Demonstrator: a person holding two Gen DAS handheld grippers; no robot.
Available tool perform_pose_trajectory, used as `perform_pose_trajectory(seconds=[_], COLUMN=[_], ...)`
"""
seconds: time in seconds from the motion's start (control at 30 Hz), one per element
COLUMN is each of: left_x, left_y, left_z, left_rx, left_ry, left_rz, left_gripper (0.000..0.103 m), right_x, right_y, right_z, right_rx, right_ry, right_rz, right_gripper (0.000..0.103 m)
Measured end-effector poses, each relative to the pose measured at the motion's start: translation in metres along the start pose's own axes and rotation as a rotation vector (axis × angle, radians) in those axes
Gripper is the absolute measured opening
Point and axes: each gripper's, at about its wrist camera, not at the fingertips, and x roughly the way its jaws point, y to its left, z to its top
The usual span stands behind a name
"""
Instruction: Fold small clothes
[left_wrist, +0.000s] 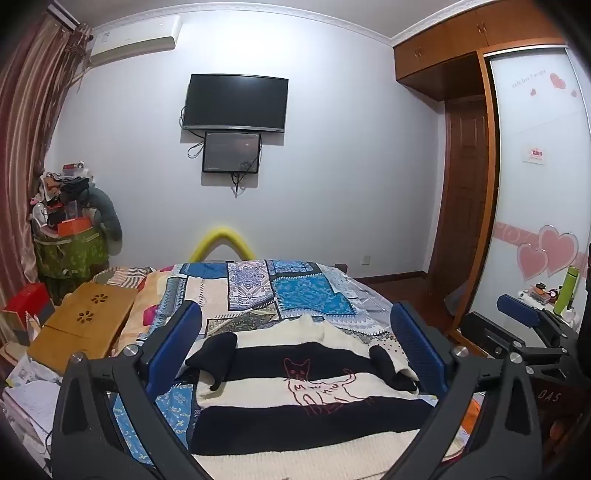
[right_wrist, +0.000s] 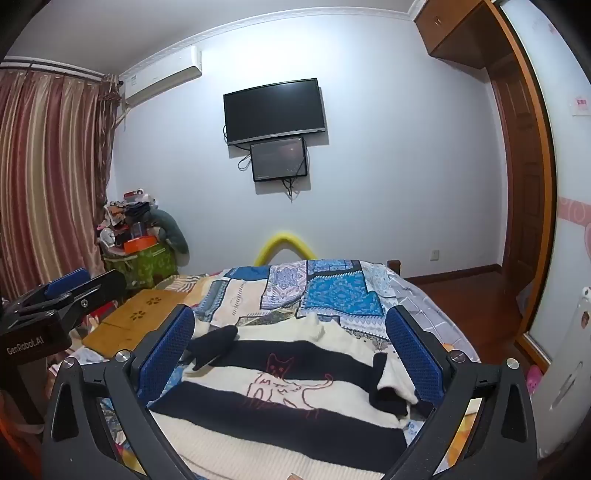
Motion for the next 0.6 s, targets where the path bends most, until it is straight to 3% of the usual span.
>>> perform_pose_trajectory(seconds=[0.6], left_x=[0.0019], left_y=[0.0010], left_z=[0.0007], left_rx=[0.006], left_ry=[0.013], left_rz=[-0.001], left_gripper=[0.103], right_x=[-0.0003], right_y=[-0.0015], right_z=[0.0010], right_rx=[-0.001], right_ry=[0.006], right_rz=[-0.001], right_gripper=[0.103])
